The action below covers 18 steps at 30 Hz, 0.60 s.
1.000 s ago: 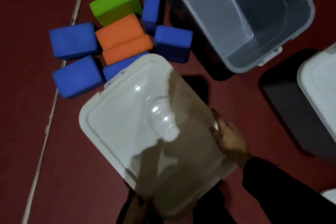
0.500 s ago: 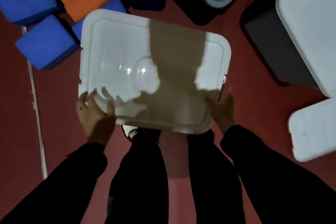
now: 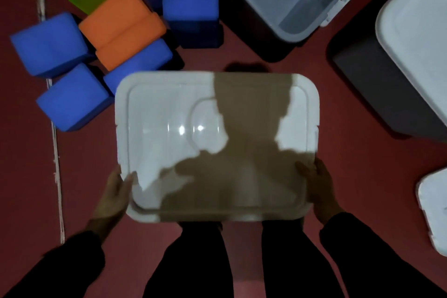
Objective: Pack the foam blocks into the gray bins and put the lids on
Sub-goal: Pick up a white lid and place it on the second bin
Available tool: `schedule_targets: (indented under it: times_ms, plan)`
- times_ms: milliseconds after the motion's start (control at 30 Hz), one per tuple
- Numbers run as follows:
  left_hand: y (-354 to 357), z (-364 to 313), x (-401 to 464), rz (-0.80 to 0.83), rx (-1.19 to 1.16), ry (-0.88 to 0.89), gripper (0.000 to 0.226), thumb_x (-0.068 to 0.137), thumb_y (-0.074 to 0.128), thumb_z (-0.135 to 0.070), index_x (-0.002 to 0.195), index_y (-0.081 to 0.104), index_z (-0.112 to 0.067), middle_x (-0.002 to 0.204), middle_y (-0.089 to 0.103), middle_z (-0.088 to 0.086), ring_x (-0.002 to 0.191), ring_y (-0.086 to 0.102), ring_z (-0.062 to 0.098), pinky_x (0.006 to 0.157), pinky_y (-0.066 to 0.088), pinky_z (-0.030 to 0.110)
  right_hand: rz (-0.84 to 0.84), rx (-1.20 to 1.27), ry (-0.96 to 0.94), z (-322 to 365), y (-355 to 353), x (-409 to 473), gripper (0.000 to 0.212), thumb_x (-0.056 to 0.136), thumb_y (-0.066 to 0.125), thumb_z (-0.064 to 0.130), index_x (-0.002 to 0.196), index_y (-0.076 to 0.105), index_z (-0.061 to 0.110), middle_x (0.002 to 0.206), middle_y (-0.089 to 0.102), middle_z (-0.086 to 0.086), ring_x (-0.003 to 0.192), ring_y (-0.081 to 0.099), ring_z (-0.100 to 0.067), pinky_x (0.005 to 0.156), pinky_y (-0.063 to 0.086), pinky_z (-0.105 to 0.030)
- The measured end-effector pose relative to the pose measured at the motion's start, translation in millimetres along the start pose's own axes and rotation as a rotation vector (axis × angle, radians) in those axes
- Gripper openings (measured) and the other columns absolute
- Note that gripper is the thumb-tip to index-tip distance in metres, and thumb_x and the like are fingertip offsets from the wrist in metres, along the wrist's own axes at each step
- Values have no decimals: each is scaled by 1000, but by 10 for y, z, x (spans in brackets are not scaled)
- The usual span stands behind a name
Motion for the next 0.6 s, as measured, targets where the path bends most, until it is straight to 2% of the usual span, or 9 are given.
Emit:
schedule_targets:
  times_ms: [67, 100, 167, 233, 300, 333, 433, 533, 600]
  plan:
    - [62, -31, -63, -85, 18, 0, 64, 96, 48, -66, 139, 51, -19, 137, 60, 0, 128, 54, 23, 110, 41, 44, -9, -33, -10, 102, -10, 124, 18, 93, 73, 22, 108, 66, 14, 118, 69, -16, 81, 63, -12, 63, 53, -20]
    - [71, -125, -36, -130, 10, -3, 61, 93, 50, -70, 121, 57, -16, 118, 66, 3, 113, 60, 25, 96, 46, 42, -1, -21, -18, 146, -2, 164, 33, 84, 80, 33, 104, 66, 12, 113, 67, -17, 80, 65, -16, 61, 53, -21]
    - [35, -200, 71, -174, -46, -83, 55, 91, 56, -67, 101, 53, -12, 92, 63, 9, 93, 62, 31, 76, 44, 43, -11, 7, 47, 141, -18, 248, 84, 63, 87, 49, 126, 55, 5, 119, 61, -18, 95, 67, -25, 74, 58, -33]
    - [35, -196, 146, -154, -182, -126, 66, 91, 63, -56, 136, 47, -11, 124, 63, 11, 111, 61, 30, 90, 48, 45, -60, 7, 117, 89, -55, 313, 104, 67, 93, 46, 146, 34, 13, 132, 56, -16, 113, 61, -34, 97, 53, -51]
    - [8, -125, 148, -140, -330, -241, 86, 92, 70, -41, 158, 20, -18, 139, 51, -1, 122, 55, 24, 105, 43, 46, -13, 57, 157, 107, -52, 321, 103, 70, 92, 44, 151, 33, 19, 132, 60, -13, 114, 63, -36, 103, 50, -57]
    - [-6, -109, 160, -134, -369, -275, 82, 93, 72, -35, 158, 25, -16, 133, 55, -2, 116, 58, 23, 103, 45, 45, 36, 79, 163, 110, -34, 330, 104, 65, 94, 48, 149, 41, 16, 128, 66, -11, 111, 67, -35, 101, 52, -57]
    - [-51, -191, 176, -175, -380, -205, 39, 91, 75, -25, 122, 61, -7, 108, 73, 14, 87, 68, 30, 78, 54, 39, -39, 9, 44, 201, -40, 251, 85, 58, 94, 51, 128, 64, 14, 115, 74, -8, 99, 72, -28, 90, 58, -44]
    - [-22, -238, 88, -291, -192, -131, 30, 94, 71, -33, 100, 56, -7, 91, 68, 16, 85, 68, 41, 65, 51, 38, -280, -40, -127, 240, -64, 55, 45, 83, 84, 36, 115, 63, 13, 109, 70, -16, 91, 64, -25, 82, 55, -44]
    - [21, -297, -12, -332, -53, -74, 27, 100, 61, -34, 90, 50, -12, 82, 63, 12, 82, 63, 38, 67, 42, 40, -387, -169, -260, 182, 13, -67, 48, 90, 66, 54, 112, 66, 12, 102, 67, -17, 91, 63, -33, 85, 54, -48]
Point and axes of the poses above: each hand's wrist, its own x-axis towards the middle knuckle, its own y-axis out of the palm, z = x × y, the point moved 6 cm from there along x, towards the middle knuckle
